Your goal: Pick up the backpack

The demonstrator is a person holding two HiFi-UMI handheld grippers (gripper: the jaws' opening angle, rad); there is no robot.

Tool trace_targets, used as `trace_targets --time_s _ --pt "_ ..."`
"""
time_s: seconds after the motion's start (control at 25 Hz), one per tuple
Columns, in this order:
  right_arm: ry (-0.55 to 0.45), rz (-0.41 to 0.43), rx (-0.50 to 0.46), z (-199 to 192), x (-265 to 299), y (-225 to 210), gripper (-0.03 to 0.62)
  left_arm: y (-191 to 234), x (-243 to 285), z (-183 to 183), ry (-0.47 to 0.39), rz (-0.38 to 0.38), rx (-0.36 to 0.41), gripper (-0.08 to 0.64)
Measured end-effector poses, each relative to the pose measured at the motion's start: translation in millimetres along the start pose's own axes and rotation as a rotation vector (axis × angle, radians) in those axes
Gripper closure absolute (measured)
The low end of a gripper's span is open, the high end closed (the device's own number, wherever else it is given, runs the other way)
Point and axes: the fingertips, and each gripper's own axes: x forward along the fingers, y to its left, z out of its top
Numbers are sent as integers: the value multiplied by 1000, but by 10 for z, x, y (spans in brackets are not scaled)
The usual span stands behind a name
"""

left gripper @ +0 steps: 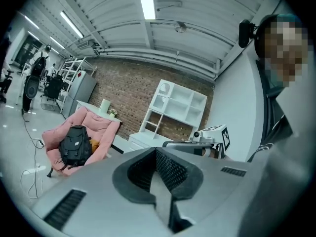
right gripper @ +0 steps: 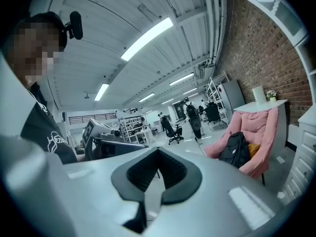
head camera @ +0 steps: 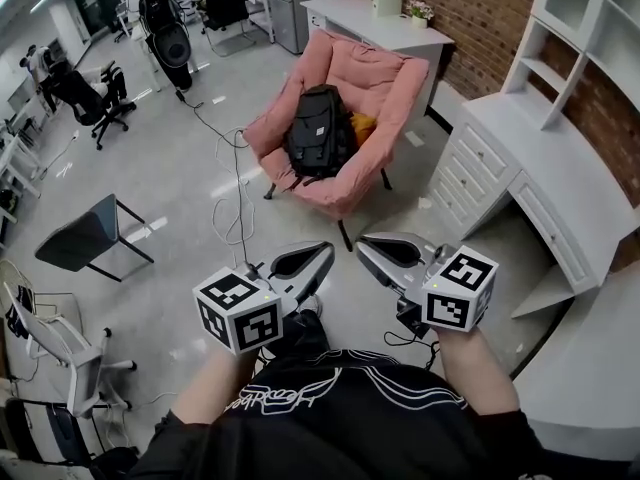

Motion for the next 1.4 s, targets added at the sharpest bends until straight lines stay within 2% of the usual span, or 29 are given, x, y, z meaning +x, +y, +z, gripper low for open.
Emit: trace_targets --time_s 0.16,0.4,0.76,0.92,1.16,1.4 --pt "20 -3 11 2 193 -154 587 252 55 26 14 15 2 558" --pt "38 -18 38 59 554 -521 587 787 177 165 14 11 -69 558" --pt "76 -39 155 51 1442 -1348 586 2039 411 423 47 31 -172 558" --pt "94 -52 179 104 1919 -1700 587 2660 509 568 69 43 -199 558" --pt "94 -71 217 233 2451 -2067 586 3368 636 813 84 19 -232 558" --pt "90 -107 207 378 2698 -2345 586 3719 754 1001 73 -21 -233 558"
